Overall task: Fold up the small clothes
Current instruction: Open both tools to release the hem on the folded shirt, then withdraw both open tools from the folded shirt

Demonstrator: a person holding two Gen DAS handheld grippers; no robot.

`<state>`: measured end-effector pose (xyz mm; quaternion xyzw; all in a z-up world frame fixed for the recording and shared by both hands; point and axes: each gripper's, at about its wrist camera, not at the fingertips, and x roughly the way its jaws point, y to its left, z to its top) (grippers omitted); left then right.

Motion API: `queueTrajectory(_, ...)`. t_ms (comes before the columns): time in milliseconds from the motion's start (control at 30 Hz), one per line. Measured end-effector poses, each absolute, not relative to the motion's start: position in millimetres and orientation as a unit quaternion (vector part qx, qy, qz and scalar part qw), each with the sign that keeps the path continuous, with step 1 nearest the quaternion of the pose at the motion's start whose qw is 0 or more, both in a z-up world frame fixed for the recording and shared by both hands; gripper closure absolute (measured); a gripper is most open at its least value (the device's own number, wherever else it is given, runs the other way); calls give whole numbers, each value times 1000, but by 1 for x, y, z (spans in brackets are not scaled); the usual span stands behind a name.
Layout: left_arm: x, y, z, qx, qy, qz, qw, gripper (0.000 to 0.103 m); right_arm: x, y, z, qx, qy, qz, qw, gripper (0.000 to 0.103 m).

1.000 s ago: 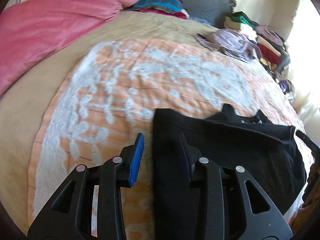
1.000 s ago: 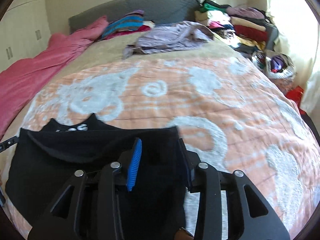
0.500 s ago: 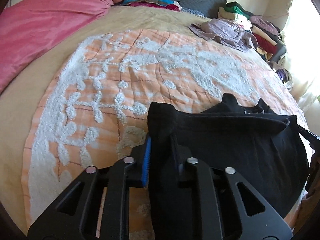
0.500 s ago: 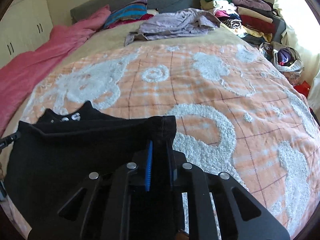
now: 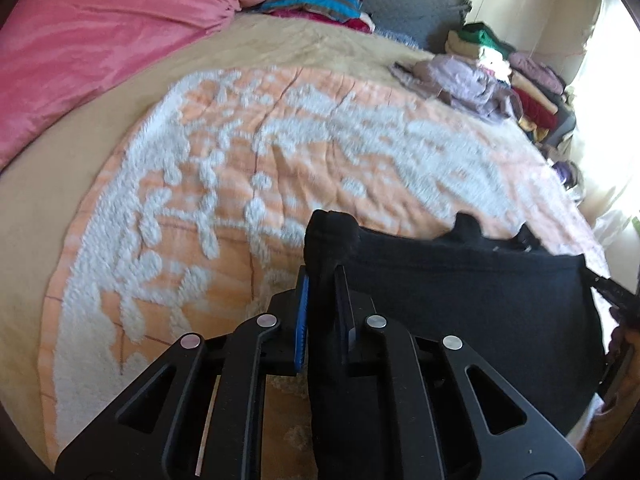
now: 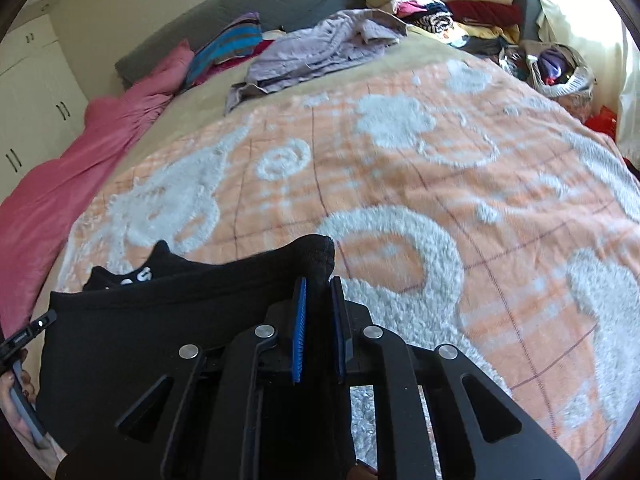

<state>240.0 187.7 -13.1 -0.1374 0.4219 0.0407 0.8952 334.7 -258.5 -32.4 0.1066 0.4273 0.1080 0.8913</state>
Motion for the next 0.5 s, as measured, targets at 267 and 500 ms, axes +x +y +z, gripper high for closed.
queueTrajectory(267,232,178,-14,-104,419,51,901,88,327,-251,-35,67,423,83,900,90)
queueTrajectory(500,224,173,-10,-94,419,49,902,75,309,-248,-32,33,414,67,907,78)
